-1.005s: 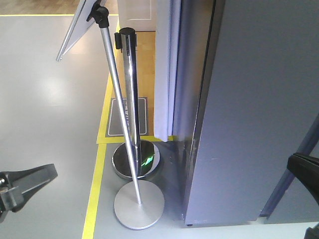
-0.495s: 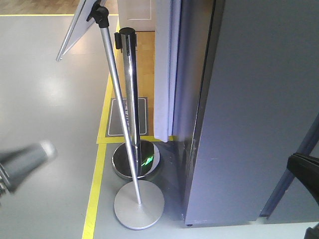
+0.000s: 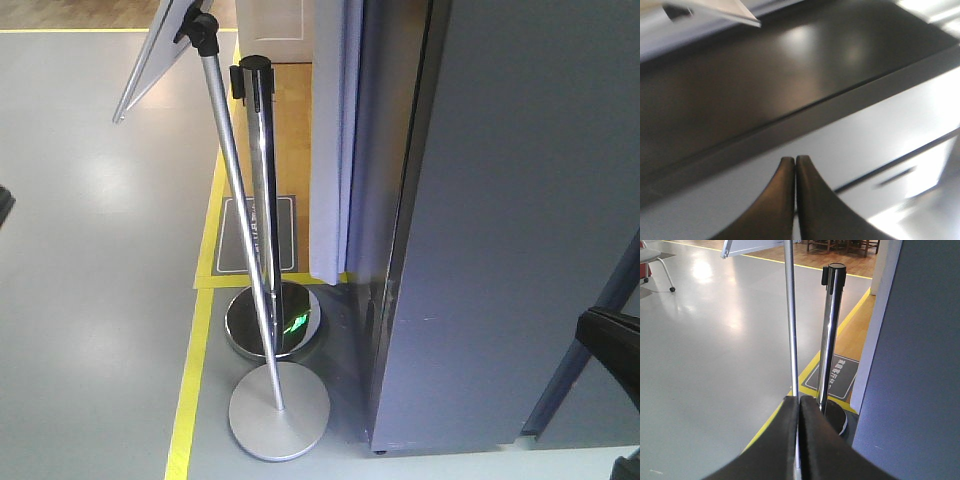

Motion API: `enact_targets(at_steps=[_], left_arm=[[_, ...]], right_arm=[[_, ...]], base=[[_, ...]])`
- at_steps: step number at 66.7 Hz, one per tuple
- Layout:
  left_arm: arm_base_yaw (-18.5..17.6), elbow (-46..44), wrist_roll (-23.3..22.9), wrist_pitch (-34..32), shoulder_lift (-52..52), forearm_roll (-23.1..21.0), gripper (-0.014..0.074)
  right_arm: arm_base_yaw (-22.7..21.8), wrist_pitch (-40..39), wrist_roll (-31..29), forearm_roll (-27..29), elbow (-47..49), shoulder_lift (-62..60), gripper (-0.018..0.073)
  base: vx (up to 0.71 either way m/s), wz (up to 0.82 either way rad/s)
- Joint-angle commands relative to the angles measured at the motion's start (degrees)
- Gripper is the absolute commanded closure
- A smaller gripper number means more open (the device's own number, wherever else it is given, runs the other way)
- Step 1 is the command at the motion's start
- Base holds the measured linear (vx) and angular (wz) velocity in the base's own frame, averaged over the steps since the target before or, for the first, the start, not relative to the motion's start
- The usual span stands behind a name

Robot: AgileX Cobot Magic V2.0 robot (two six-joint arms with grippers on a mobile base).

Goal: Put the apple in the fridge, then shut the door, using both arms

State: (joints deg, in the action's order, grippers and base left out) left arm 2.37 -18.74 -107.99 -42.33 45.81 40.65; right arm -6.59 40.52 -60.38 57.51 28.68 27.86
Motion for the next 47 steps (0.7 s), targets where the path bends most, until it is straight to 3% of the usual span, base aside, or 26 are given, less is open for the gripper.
enact_targets(at_steps=[1,6,11,22,31,47], left_arm=[[-0.13,0.67,15.23,-0.49,-0.15,-2.29,0.0603],[-0.13,2.61,28.04,1.36,-0.15,-4.31,0.0603],[-0.13,4.34,37.61,2.89,-0.27,-7.51,0.0603],[-0.9,8.3,55.35,11.17,-2.74,-16.86,0.0603],[-1.23,12.14,64.56,17.49,-7.79,-23.28,0.0603],[-1.25,21.64,75.2,18.4,-18.55,-23.63,0.0603]], right_arm=[[-0.06,-1.71,-0.65,2.38,1.41,0.32,0.0564],[-0.06,-1.71,-0.65,2.38,1.41,0.32,0.0564],[-0.06,-1.71,-0.65,2.38,1.41,0.32,0.0564],[-0.06,-1.71,-0.65,2.38,1.41,0.32,0.0564],[-0.06,-1.71,-0.65,2.38,1.41,0.32,0.0564],[-0.06,-1.71,-0.65,2.38,1.41,0.32,0.0564]], base=[[0.0,0.0],[0.0,0.0],[0.0,0.0],[0.0,0.0],[0.0,0.0],[0.0,0.0]])
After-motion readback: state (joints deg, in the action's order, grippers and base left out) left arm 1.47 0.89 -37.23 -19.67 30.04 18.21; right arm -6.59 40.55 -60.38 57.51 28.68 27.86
